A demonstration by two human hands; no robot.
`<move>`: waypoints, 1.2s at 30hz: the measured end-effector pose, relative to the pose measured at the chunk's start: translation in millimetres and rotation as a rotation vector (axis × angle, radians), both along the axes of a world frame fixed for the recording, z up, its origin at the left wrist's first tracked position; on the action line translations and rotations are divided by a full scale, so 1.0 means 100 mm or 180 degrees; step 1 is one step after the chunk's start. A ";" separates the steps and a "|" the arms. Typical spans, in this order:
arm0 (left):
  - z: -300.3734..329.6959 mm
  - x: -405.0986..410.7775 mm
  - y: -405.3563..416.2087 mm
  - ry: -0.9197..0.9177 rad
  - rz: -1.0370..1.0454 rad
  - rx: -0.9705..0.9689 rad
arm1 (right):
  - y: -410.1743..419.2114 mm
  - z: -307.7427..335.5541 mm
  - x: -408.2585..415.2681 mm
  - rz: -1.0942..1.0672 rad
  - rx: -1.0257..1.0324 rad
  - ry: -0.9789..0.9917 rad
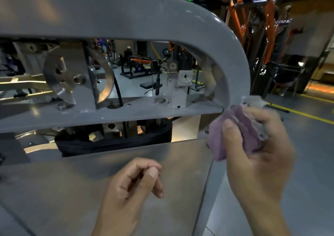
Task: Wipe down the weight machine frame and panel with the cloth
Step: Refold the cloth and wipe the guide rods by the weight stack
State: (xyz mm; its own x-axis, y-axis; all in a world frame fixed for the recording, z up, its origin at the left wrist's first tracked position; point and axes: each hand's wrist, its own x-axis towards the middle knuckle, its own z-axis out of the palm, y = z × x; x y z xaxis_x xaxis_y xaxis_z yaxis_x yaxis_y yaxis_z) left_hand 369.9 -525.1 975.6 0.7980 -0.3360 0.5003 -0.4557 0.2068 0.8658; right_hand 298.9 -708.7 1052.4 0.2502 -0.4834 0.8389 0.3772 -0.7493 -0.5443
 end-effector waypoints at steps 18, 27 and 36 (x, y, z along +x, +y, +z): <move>0.12 0.17 0.36 -0.0307 0.0558 -0.0290 | 0.34 -0.04 0.58 -0.0570 -0.1709 0.0813; 0.16 0.27 0.59 -0.0326 0.0810 -0.0382 | 0.82 0.15 0.76 -0.0368 -0.2130 0.1747; 0.18 0.29 0.86 -0.0398 0.1223 -0.0469 | 1.05 0.28 0.87 0.0072 -0.2409 0.1419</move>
